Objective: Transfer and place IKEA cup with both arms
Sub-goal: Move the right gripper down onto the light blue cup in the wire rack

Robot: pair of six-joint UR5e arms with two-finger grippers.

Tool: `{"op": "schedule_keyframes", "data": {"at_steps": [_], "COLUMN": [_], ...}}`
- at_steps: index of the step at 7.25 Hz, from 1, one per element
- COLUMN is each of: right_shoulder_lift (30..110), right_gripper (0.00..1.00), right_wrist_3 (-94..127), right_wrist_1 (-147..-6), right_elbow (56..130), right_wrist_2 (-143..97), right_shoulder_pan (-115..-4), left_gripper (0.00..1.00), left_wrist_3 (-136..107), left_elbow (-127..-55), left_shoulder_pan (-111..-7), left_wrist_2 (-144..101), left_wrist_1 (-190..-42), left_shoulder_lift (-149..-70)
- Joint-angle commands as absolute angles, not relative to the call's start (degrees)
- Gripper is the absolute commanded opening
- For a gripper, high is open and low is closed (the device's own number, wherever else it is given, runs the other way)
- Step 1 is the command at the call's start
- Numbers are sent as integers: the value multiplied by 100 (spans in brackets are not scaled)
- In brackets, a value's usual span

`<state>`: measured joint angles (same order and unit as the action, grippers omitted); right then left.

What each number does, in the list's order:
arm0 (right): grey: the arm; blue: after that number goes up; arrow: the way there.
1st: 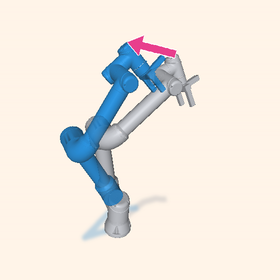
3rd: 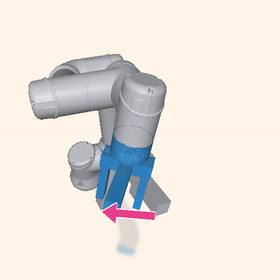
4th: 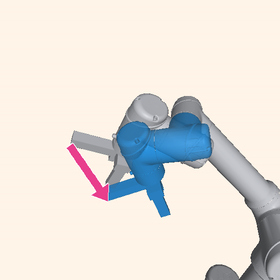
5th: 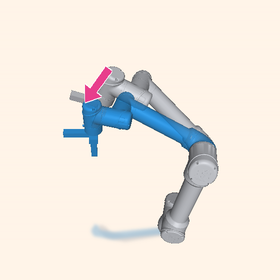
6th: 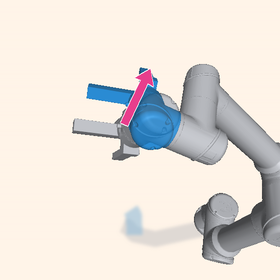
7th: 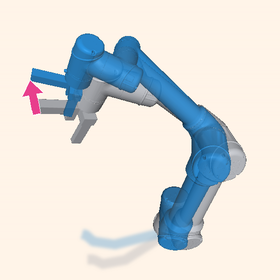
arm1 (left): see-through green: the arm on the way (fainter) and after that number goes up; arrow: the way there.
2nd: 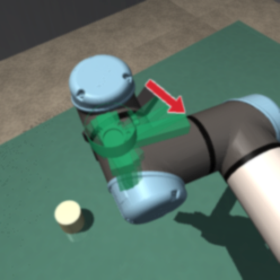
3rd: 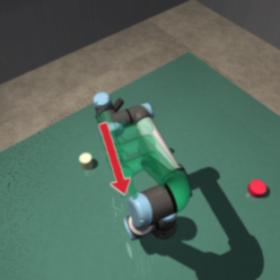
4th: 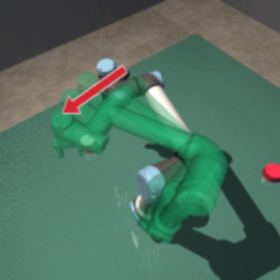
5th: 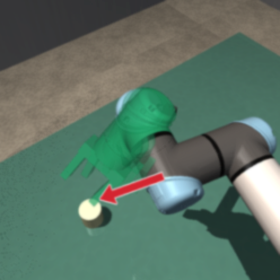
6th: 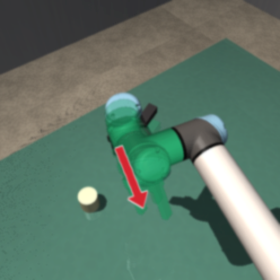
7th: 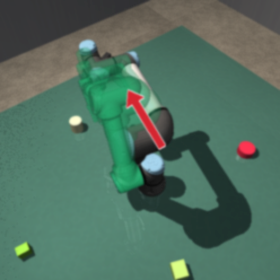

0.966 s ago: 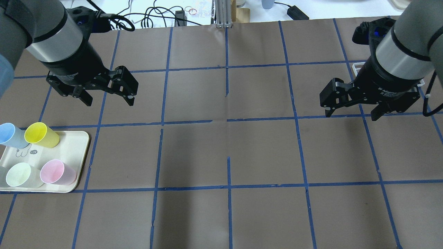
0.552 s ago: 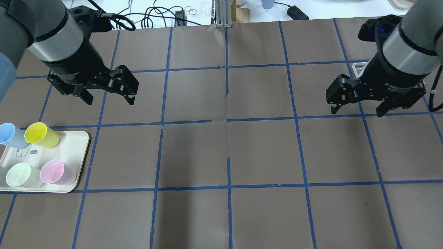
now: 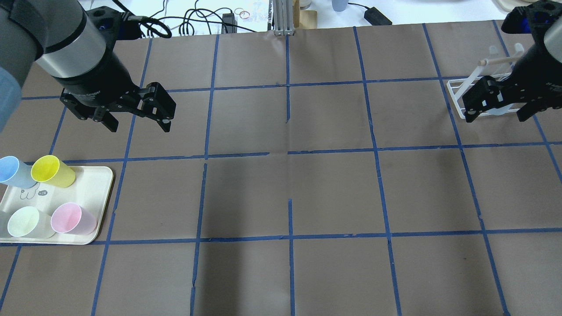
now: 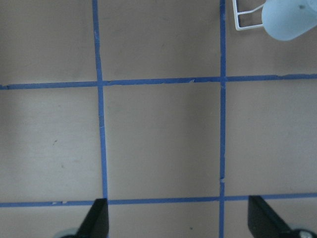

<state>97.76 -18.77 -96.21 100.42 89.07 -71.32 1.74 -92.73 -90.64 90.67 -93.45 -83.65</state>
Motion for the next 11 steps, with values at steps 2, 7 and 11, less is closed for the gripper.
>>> {"op": "schedule_keyframes", "data": {"at_steps": [2,7,11], "right_shoulder_lift": [8845,7535,7163], "right_gripper": [100,100,100], "right_wrist_3": [-3352,-4579,-4605], "right_wrist_1": [-10885,-12056,-12560], "right_elbow": [9958,9536,9536], "right_wrist_2": [8912,8694,8622], "right_shoulder_pan": [-6619,-6179,-6161], "left_gripper": [100,100,100], "left_wrist_3": [176,79,132], "left_elbow": [-9229,-9132,-9158], "left_shoulder_pan": [-9062,-9070,-9018], "left_wrist_2": [9053,8974,8991], "left_wrist_1": [-9334,-9264,-9255], "left_shoulder_lift": [-8445,-8455,-8411]}}
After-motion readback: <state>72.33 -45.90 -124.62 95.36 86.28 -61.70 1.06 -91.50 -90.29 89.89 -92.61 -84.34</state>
